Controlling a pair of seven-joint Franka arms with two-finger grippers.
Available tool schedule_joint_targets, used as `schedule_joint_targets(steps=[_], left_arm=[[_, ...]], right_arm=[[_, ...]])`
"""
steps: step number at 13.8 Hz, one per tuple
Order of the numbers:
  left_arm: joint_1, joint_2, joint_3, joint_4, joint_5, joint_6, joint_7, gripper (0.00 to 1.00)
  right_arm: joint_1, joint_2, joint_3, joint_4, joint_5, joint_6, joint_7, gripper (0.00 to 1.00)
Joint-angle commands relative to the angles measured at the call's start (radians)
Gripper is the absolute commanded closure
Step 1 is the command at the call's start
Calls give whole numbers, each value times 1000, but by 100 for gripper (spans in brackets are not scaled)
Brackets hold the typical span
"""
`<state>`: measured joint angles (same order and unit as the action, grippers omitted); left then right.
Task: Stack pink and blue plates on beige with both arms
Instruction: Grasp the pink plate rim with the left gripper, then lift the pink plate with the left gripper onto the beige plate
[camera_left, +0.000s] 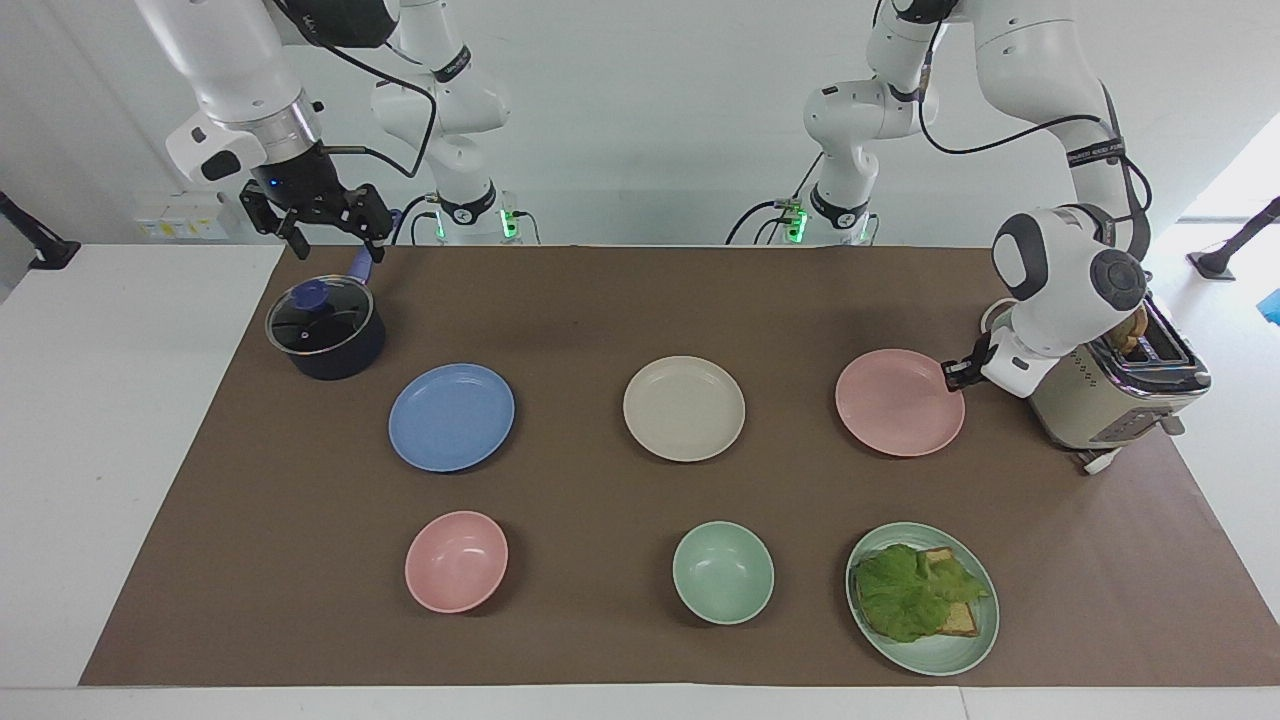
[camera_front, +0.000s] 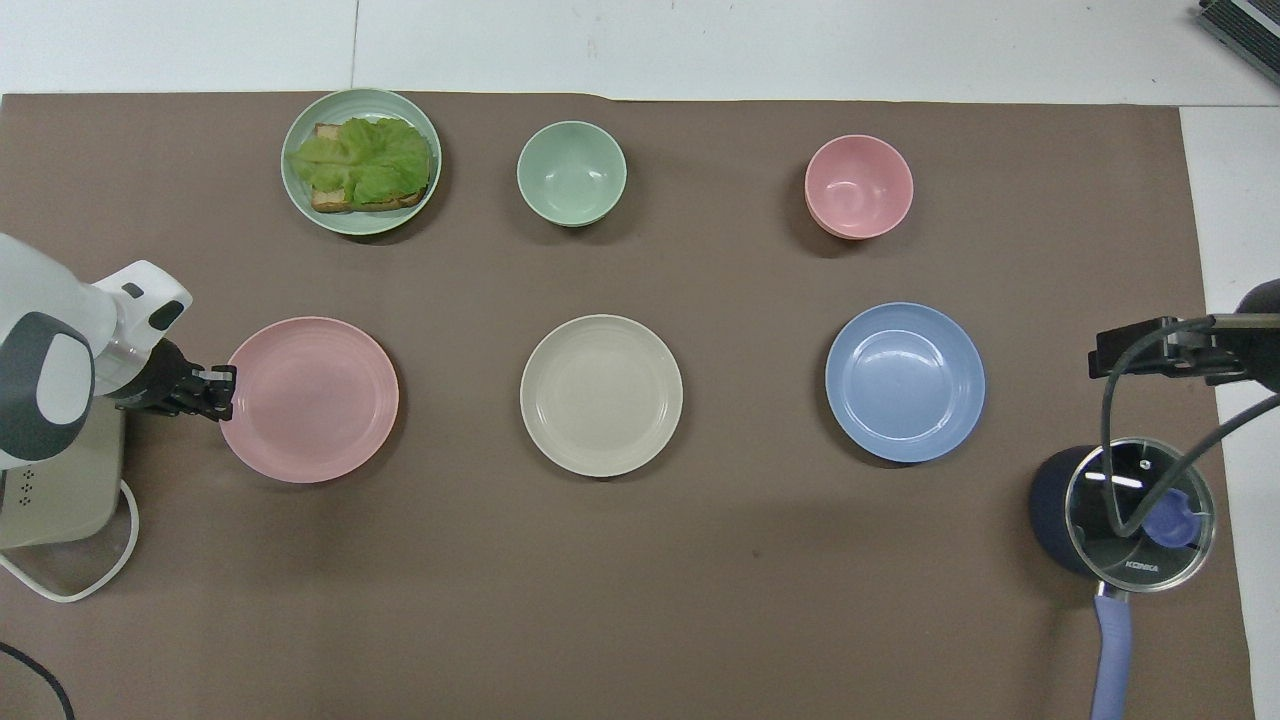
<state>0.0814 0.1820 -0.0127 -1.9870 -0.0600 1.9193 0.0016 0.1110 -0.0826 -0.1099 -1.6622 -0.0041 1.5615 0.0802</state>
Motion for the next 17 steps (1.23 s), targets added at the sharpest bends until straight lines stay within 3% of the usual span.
schedule_joint_targets(steps=[1, 6, 12, 17], left_arm=[[-29, -6, 4, 120, -78, -152, -3, 100], [-119, -41, -47, 134, -188, -149, -187, 100], [-317, -52, -49, 114, -256, -27, -408, 100], [-432, -72, -49, 22, -294, 139, -508, 100]], right_arm=[[-13, 12, 4, 18, 15, -1, -17, 0], [-13, 12, 4, 18, 15, -1, -17, 0], [-13, 12, 2, 19, 13, 0, -20, 0], [-28, 9, -4, 10, 0, 14, -27, 0]])
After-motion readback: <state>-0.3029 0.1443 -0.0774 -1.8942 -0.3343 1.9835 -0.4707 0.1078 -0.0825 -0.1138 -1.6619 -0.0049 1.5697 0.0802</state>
